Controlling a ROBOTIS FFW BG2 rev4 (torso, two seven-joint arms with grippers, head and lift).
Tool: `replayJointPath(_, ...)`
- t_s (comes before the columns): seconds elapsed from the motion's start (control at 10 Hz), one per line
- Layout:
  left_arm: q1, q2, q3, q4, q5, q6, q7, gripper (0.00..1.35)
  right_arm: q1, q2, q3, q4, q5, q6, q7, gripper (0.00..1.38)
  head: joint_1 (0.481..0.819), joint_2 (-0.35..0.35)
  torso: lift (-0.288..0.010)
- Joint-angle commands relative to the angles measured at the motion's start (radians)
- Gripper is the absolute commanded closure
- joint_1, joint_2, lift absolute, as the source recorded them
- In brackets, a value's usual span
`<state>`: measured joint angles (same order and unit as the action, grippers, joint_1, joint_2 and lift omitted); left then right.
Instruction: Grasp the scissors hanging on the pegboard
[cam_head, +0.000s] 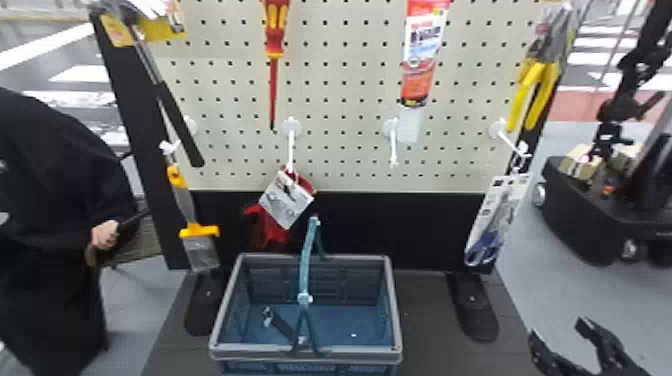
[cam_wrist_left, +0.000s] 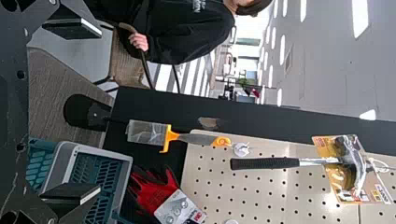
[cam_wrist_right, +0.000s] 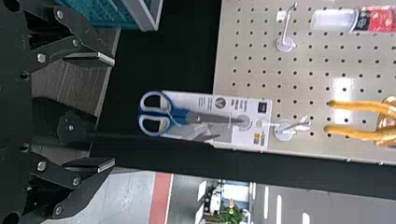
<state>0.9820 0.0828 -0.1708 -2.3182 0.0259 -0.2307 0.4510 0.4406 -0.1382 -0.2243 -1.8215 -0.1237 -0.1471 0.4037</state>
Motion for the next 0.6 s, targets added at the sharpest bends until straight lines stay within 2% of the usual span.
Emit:
replayJointPath(0.0, -0.002, 0.000, 0.001, 0.000, 0.000, -0.001, 0.000, 0.14, -0.079, -0.008, -0.009, 0.055, 0.013, 0.023, 0.018, 0.50, 0.549, 0.000, -0.100)
replayJointPath(0.5, -0.011, 0.002, 0.001, 0.002, 0.002, -0.001, 0.000, 0.14, -0.331, -0.074, -0.009, 0.274, 0.030, 0.041, 0.075, 0.50, 0.549, 0.000, -0.100)
